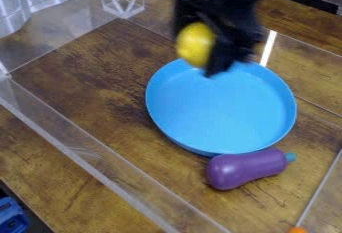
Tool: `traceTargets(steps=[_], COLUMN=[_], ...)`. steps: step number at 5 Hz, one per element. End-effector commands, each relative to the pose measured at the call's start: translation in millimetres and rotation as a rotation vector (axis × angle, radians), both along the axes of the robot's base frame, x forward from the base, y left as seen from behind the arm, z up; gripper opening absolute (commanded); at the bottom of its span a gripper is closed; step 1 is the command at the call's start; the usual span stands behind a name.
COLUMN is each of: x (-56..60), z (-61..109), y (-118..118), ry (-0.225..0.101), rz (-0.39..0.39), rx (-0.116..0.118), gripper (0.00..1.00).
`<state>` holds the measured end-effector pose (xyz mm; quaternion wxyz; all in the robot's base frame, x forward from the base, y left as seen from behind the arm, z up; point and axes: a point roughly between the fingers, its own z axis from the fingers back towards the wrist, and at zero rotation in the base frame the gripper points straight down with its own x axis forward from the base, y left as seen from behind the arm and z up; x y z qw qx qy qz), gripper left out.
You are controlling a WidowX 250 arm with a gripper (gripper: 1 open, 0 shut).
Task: Put the lemon on the blue tray
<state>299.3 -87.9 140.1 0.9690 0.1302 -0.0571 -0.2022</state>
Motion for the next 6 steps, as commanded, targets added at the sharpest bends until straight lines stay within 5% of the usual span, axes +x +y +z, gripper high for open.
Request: traceTargets(steps=[1, 3, 6], x=[17.7, 22.7, 28.0], z=[0.2, -33.2, -51.5], y=[-9.6, -12.1, -15.2], ry=[-0.051, -0.04, -0.083], rz=[0.026, 0.054, 0.057], rx=[-0.014, -0.02, -0.053], gripper=[0.0, 0.0, 0.0])
